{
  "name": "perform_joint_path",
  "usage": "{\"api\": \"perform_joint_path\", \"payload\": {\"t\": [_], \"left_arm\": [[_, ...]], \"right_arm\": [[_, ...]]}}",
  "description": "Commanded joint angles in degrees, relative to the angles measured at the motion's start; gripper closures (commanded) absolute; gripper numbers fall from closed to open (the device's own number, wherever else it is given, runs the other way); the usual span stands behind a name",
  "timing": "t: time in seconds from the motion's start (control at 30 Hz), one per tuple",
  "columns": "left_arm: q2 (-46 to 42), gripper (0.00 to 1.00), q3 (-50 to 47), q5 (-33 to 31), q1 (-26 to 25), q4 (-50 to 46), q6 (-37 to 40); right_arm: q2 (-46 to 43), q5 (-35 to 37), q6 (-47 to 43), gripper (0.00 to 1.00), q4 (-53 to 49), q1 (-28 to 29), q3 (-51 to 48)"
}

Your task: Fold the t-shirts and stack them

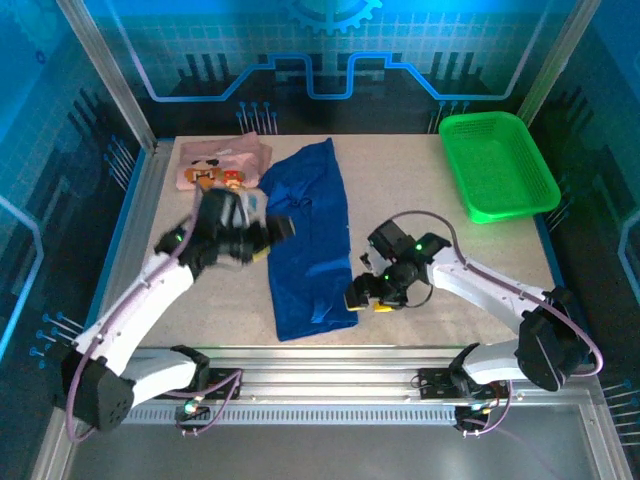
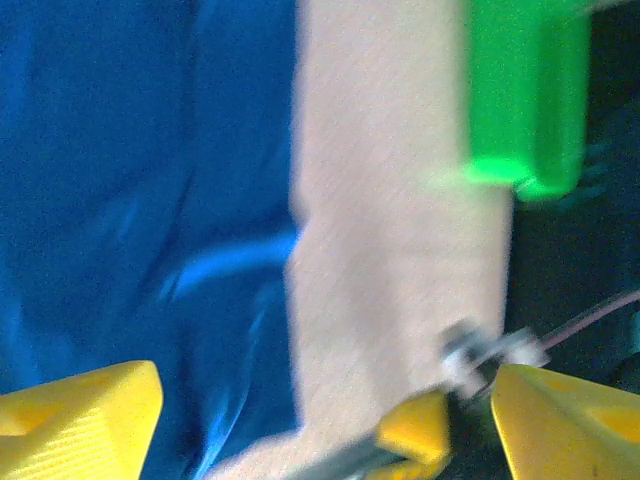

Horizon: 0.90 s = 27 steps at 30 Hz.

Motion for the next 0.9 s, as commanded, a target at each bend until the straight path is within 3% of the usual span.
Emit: {"api": "perform_joint_path", "payload": {"t": [0.0, 0.2, 0.3, 0.87], "left_arm": [[-7.6, 0.19, -11.9, -3.1, -5.1, -2.1, -6.7], [-16.4, 0.33, -25.4, -5.7, -11.3, 0.9, -16.0], [-17.4, 0.34, -27.6, -5.6, -12.9, 3.4, -18.2], [-7.4, 0.39, -30.7, -4.5, -17.5, 10.3, -22.7]], "right_arm": [[-1.7, -2.6, -0.5, 0.27, 8.6, 0.8, -4.7], [2.8, -4.0, 0.5, 0.29, 16.9, 1.0, -9.8], [4.4, -3.9, 1.3, 0.29, 19.9, 1.2, -10.3], [13.7, -2.7, 2.2, 0.31, 23.3, 3.0, -6.8]]}}
